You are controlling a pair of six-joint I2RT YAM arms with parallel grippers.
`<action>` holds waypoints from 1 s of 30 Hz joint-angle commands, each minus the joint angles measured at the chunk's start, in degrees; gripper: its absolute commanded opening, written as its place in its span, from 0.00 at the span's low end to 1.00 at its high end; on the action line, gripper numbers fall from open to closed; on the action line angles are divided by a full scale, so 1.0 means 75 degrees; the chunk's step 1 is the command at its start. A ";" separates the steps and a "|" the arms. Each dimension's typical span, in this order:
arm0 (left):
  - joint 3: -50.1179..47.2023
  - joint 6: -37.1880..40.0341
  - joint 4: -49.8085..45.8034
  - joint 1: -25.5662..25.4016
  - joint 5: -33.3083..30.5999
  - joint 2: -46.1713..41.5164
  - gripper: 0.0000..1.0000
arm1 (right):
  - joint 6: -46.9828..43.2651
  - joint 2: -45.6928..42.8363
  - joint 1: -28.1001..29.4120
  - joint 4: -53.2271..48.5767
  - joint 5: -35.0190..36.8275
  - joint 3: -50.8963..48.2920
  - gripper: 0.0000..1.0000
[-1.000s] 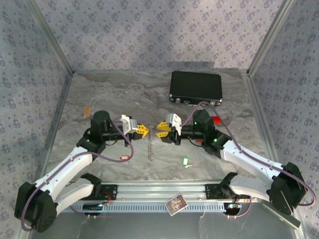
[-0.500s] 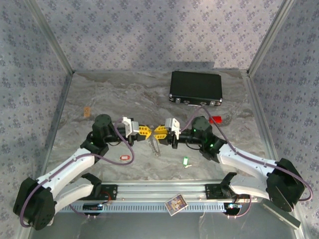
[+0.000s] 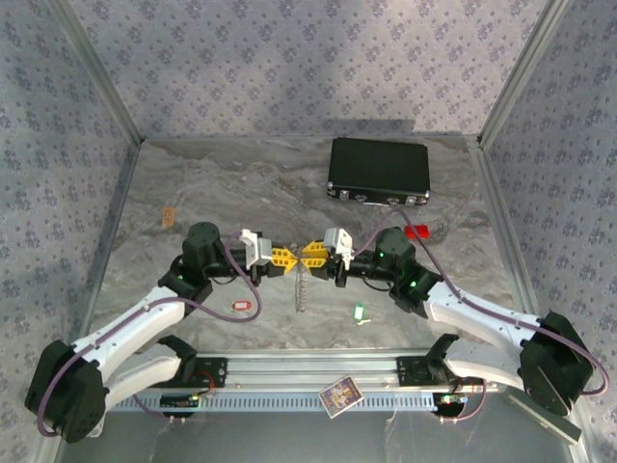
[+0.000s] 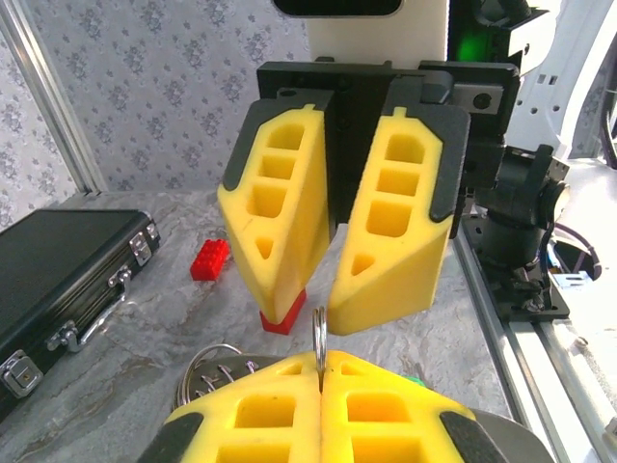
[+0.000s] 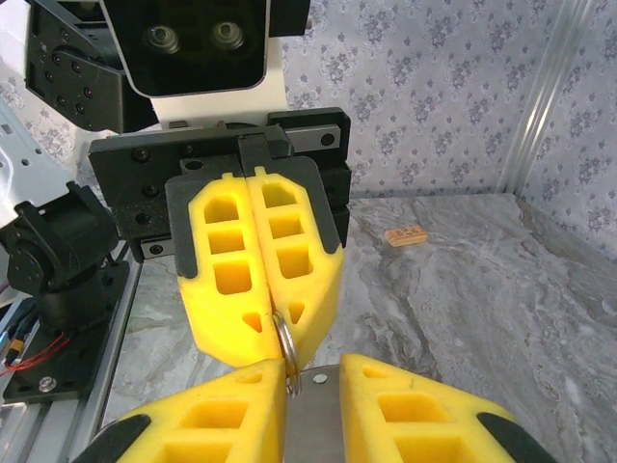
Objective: Put the keys on the keyring
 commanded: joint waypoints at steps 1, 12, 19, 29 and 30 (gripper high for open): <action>0.0361 0.0182 0.0033 -0.0069 0.0374 -0.0006 0.00 | -0.0060 0.0117 0.0068 0.0002 -0.0142 0.0299 0.20; 0.0441 0.0195 -0.0061 -0.0140 0.0411 -0.0032 0.00 | -0.0141 0.0306 0.0131 -0.0201 -0.0308 0.0464 0.00; 0.0710 0.0927 -0.1553 -0.0141 -0.0633 -0.0414 0.31 | -0.1139 0.0067 0.0121 -0.2159 0.0212 0.1064 0.00; 0.1335 0.1917 -0.3804 -0.0142 -0.1414 -0.0581 0.28 | -0.2792 0.0446 0.0264 -0.6047 0.0814 0.3155 0.00; 0.1381 0.1918 -0.3800 -0.0140 -0.1401 -0.0563 0.28 | -0.2963 0.0545 0.0287 -0.6396 0.0855 0.3394 0.00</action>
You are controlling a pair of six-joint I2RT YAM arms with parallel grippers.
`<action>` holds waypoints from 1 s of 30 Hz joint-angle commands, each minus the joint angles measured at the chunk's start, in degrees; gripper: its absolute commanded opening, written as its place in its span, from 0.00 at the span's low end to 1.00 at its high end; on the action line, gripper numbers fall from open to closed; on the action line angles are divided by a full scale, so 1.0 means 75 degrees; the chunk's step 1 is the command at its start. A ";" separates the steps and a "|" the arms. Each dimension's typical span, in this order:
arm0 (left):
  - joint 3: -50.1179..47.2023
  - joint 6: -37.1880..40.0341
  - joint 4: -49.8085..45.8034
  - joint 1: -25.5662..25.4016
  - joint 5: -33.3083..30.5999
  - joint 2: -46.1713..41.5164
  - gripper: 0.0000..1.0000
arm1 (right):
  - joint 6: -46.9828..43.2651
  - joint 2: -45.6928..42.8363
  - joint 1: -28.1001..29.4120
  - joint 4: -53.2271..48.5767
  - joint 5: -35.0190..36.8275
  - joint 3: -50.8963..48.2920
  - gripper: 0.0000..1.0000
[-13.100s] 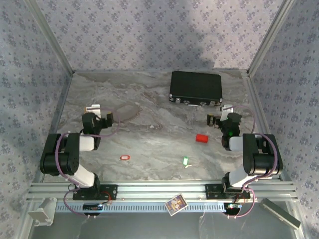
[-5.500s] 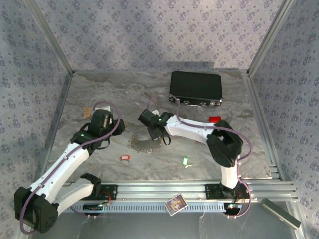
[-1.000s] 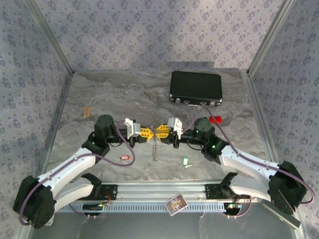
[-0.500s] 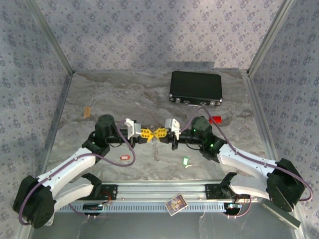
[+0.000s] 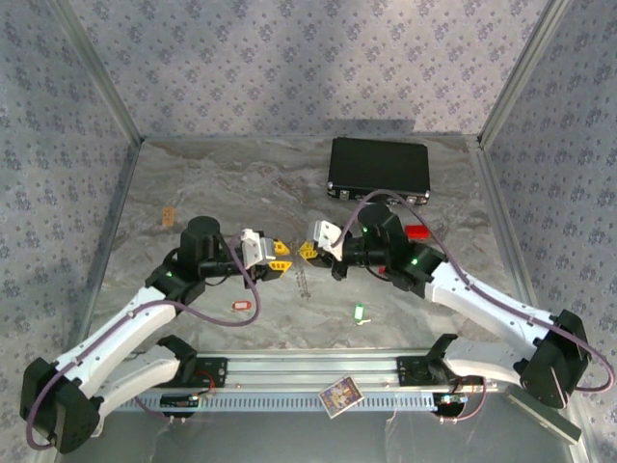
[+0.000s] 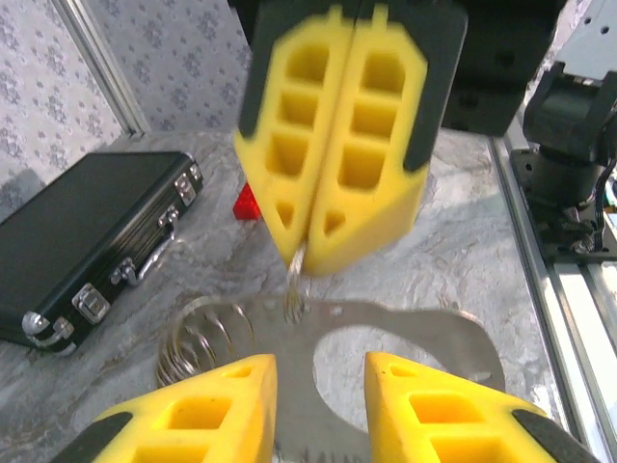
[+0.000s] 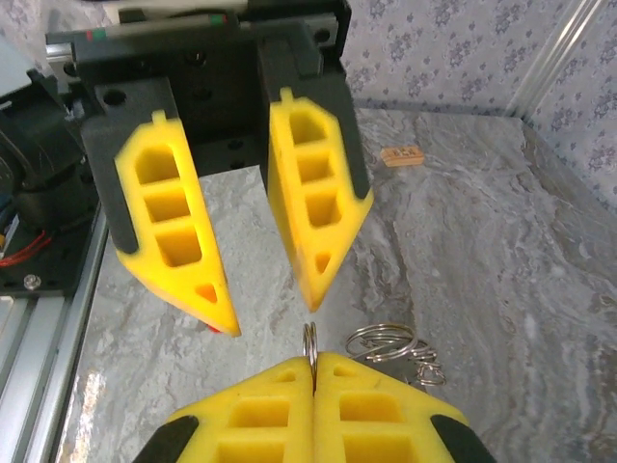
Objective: Put the keys on the keyring
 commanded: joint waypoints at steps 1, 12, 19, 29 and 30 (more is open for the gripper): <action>0.0340 0.0358 -0.0556 -0.0040 -0.0072 -0.0003 0.27 | -0.0877 0.0242 0.0135 -0.1742 0.0268 0.0874 0.00; 0.0464 0.0236 -0.0475 -0.0045 0.0332 0.0153 0.22 | -0.1858 0.1247 0.0515 -0.3650 0.0708 0.2785 0.00; 0.0482 0.0169 -0.0297 -0.0047 0.0425 0.0278 0.16 | -0.2037 0.1642 0.0773 -0.4175 0.0921 0.3347 0.00; 0.0450 0.0285 -0.0419 -0.0043 0.0488 0.0229 0.18 | -0.2132 0.1751 0.0870 -0.4158 0.1434 0.3479 0.00; 0.0421 0.0295 -0.0419 -0.0041 0.0489 0.0209 0.18 | -0.2129 0.1727 0.0870 -0.4133 0.1395 0.3436 0.00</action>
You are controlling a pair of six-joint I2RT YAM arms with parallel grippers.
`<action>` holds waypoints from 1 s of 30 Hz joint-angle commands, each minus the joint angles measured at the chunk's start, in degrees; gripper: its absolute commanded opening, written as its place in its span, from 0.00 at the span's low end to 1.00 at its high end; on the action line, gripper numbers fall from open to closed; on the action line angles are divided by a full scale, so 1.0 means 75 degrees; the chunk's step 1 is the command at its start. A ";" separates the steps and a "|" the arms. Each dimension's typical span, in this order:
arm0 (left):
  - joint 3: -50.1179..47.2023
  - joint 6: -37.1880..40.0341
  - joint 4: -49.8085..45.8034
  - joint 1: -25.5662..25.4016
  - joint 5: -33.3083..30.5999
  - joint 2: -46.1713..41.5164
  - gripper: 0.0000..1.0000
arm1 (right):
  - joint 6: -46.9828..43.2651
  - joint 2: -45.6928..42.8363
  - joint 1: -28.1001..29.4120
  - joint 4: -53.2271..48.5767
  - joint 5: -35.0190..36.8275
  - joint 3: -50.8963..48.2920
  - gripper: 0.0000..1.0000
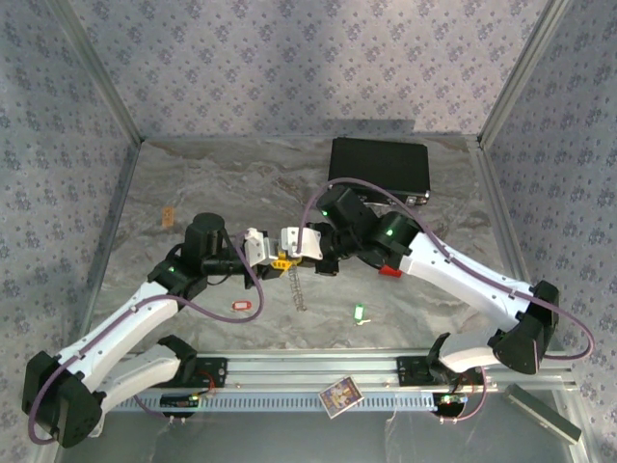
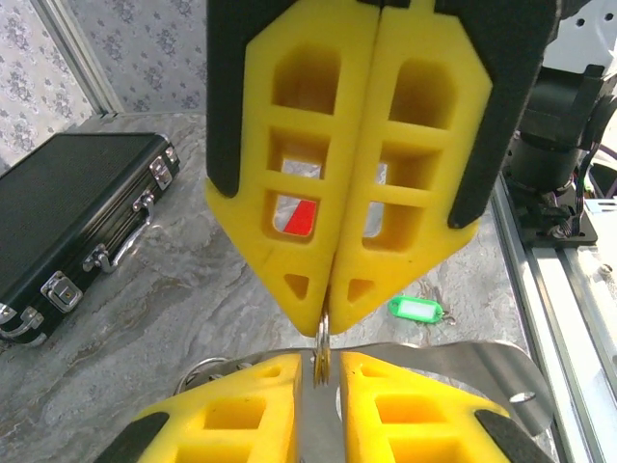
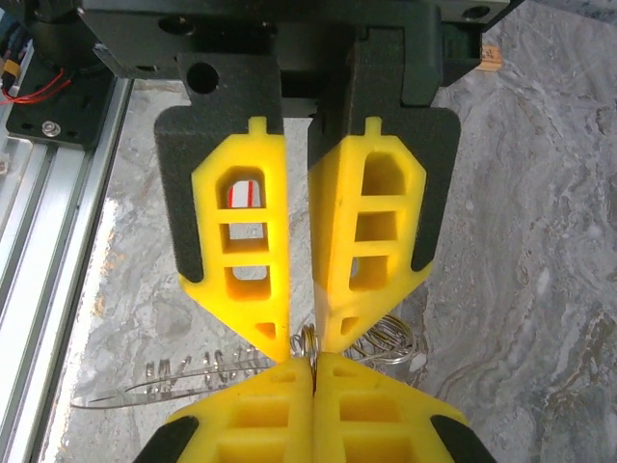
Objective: Put the keys on the keyring
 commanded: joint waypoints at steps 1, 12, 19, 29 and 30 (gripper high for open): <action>0.0186 0.0114 -0.0011 -0.0043 0.0275 -0.0090 0.18 | -0.0130 -0.0066 0.0014 0.0030 0.0087 0.0226 0.00; 0.0322 0.0101 0.0013 -0.0049 0.0448 0.0031 0.00 | -0.0101 -0.0031 0.0094 0.0106 -0.0181 0.0203 0.00; 0.0114 -0.0187 0.0475 -0.0048 0.0559 -0.0069 0.00 | 0.0600 -0.0701 -0.0378 0.1107 -0.1216 -0.0668 0.24; -0.1441 -0.1960 0.3908 -0.0041 0.0470 -0.0132 0.00 | 0.3269 -0.2585 -0.1862 0.5515 -0.2909 -0.4212 0.32; -0.1556 -0.2123 0.4242 -0.0044 0.0480 -0.0074 0.00 | 0.3487 -0.2659 -0.1902 0.5884 -0.2951 -0.4450 0.32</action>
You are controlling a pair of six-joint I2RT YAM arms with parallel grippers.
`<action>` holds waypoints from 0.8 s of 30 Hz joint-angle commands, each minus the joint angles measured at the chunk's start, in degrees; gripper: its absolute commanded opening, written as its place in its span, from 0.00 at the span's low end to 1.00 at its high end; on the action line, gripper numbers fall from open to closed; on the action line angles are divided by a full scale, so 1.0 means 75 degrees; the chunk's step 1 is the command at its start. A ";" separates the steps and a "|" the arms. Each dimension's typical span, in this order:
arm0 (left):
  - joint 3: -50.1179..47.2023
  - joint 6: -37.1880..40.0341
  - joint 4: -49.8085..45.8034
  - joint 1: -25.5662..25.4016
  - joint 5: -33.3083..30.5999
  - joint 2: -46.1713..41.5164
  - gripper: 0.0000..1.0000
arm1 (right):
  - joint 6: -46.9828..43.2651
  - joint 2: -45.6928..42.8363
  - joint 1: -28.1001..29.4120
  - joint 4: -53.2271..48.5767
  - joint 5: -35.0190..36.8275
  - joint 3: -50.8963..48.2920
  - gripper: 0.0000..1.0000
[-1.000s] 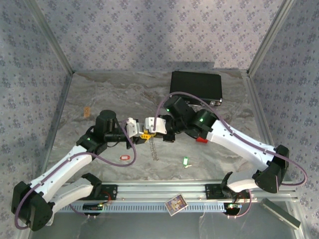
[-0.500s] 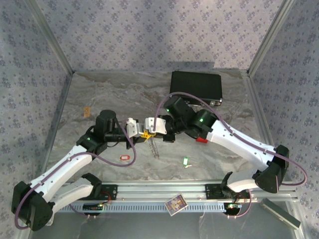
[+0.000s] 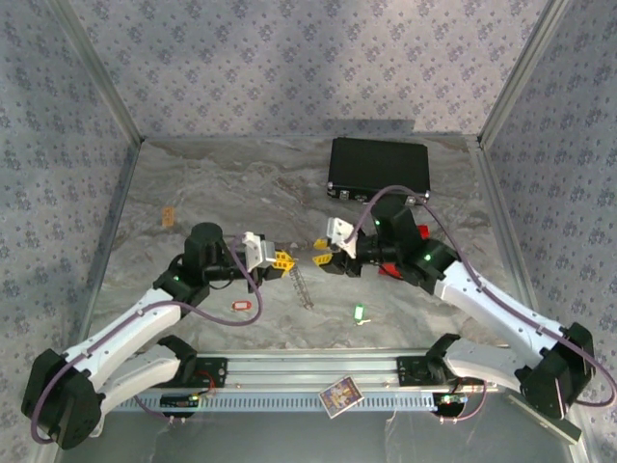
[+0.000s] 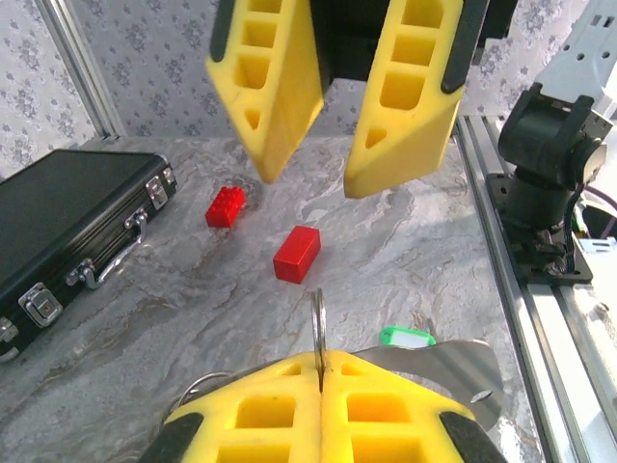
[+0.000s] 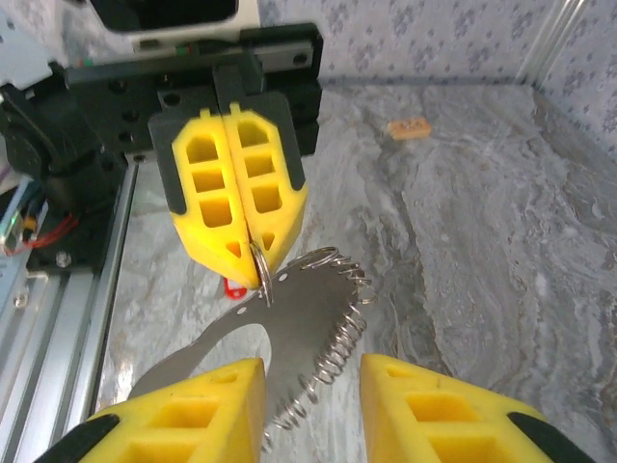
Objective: Put the keys on the keyring
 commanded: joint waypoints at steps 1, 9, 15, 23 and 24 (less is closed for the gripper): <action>-0.0293 -0.0861 0.1988 -0.0052 0.0243 0.0082 0.00 | 0.1292 -0.0269 -0.0149 0.2076 -0.0680 -0.0732 0.32; -0.0386 -0.1218 0.2832 -0.0093 0.0492 0.0539 0.00 | 0.2064 0.0121 -0.0092 0.3244 -0.0893 -0.1171 0.32; -0.0289 -0.1198 0.2799 -0.0159 0.0627 0.0599 0.00 | 0.2022 0.0390 0.0073 0.3298 -0.0840 -0.1030 0.32; -0.0246 -0.1198 0.2788 -0.0228 0.0680 0.0569 0.00 | 0.1887 0.0666 0.0274 0.3171 -0.0885 -0.0824 0.26; -0.0251 -0.1192 0.2780 -0.0242 0.0680 0.0558 0.00 | 0.1883 0.0685 0.0295 0.3169 -0.0885 -0.0807 0.22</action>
